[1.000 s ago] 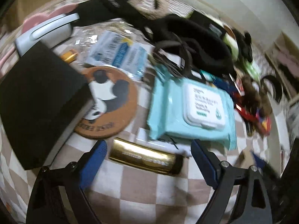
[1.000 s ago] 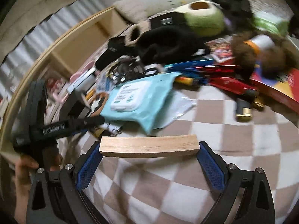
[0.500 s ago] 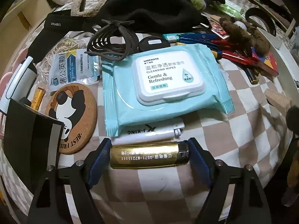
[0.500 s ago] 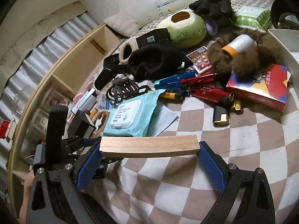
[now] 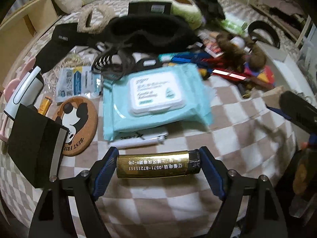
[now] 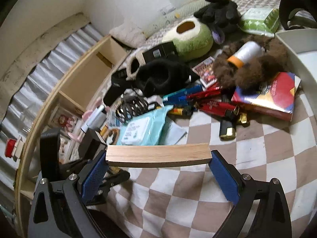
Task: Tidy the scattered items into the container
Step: 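Hold the wooden stick in the right gripper while the left gripper grasps the gold lighter, then carry the wooden stick in the right gripper while the left gripper carries the gold lighter over the tray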
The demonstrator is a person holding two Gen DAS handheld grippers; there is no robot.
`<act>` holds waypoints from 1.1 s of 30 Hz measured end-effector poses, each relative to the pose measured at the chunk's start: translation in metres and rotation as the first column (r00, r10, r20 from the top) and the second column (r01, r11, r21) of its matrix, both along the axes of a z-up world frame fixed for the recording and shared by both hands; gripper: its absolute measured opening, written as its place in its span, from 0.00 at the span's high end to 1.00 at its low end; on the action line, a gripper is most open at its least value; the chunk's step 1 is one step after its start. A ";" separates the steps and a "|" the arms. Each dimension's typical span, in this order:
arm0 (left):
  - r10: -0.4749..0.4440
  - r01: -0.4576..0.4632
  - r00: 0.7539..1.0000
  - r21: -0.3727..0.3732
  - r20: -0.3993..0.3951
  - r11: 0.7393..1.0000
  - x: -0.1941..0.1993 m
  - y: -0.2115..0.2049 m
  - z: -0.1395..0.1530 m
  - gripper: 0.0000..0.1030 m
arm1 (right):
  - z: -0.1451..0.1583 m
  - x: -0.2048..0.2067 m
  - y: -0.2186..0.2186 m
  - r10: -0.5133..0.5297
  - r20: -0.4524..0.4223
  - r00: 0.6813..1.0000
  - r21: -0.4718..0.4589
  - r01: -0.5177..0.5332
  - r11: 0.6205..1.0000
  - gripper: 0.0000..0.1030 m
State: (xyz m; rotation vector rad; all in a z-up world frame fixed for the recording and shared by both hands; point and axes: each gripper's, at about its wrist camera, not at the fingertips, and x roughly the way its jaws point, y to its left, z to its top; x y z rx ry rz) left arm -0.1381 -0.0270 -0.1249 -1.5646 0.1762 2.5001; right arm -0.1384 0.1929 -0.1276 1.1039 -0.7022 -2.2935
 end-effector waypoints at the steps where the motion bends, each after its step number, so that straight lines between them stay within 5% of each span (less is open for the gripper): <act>1: 0.002 -0.002 1.000 0.011 -0.013 1.000 -0.001 0.003 0.005 0.20 | 0.003 0.001 0.002 -0.004 -0.012 1.000 -0.006 0.004 1.000 0.04; 11: 0.025 -0.008 0.990 0.126 -0.136 0.992 0.007 0.019 0.053 0.20 | 0.045 0.012 0.032 -0.045 -0.110 0.993 -0.076 0.036 0.996 0.04; 21: -0.057 0.101 0.973 0.188 -0.226 0.977 0.014 0.072 0.091 0.20 | 0.081 0.031 0.110 -0.196 -0.162 0.967 0.002 0.199 0.980 0.04; 33: -0.214 0.307 0.928 0.298 -0.306 0.904 0.022 0.172 0.118 0.20 | 0.088 0.067 0.223 -0.380 -0.140 0.914 0.062 0.391 0.918 0.04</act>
